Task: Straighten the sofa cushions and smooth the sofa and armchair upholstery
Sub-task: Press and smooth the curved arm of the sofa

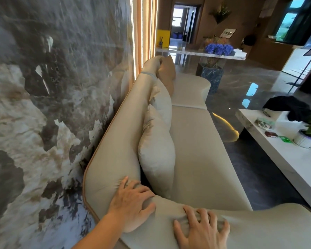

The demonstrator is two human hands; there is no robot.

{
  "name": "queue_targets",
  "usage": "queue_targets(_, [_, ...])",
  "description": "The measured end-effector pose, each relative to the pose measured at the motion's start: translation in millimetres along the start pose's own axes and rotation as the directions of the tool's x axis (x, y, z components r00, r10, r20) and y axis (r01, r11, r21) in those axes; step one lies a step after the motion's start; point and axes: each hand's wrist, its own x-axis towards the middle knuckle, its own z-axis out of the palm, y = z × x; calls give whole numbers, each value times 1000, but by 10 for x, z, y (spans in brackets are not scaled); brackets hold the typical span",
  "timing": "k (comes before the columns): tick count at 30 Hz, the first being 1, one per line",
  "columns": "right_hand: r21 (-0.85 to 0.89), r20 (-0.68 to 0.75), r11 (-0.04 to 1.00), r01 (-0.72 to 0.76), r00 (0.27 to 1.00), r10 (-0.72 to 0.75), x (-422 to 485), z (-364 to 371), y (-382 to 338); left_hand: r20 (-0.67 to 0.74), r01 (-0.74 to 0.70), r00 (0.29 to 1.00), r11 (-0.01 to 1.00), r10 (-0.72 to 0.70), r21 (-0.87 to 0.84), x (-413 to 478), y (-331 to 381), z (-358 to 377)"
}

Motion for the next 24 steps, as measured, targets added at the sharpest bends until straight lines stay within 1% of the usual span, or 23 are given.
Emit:
queue_targets(1, [9,-12,1000,22,1000,-22,-10,24,15,0,0,1000,1000,0,6,-1,2,-6])
queue_targets(5, [24,-83,999,22,996,-20,-37,71,55,-18,15,1000,1000,-15,-4,-41,17,16])
queue_targets(6, [23,-74,1000,18,997,-17,-29,94,73,-9,14,1000,1000,-14,7,-44,19,15])
queue_targets(7, [-23,-49,1000,18,999,-20,-31,119,94,-3,14,1000,1000,-14,22,-45,20,16])
queue_targets(9, [-98,56,994,44,998,-39,-30,148,140,5,19,1000,999,-19,49,-44,11,31])
queue_targets(12, [-90,63,995,54,997,-48,-4,151,166,9,21,1000,997,-22,70,-17,4,36])
queue_targets(16, [-96,119,994,46,992,-35,-21,149,184,39,24,999,993,-29,120,-22,17,57])
queue_targets(18, [-107,157,992,59,987,-42,-13,121,181,69,47,996,985,-59,164,-33,47,39])
queue_targets(20, [-128,274,986,107,959,-68,45,74,186,128,91,984,968,-123,235,-54,153,-35])
queue_targets(21, [-110,355,985,131,931,-84,87,25,204,169,123,970,952,-175,281,-79,240,-91])
queue_targets(23, [-47,510,986,160,853,-114,159,-168,275,287,195,913,927,-291,319,-149,460,-244])
queue_targets(24, [-25,545,984,175,828,-133,157,-295,329,361,220,875,929,-323,297,-200,578,-347])
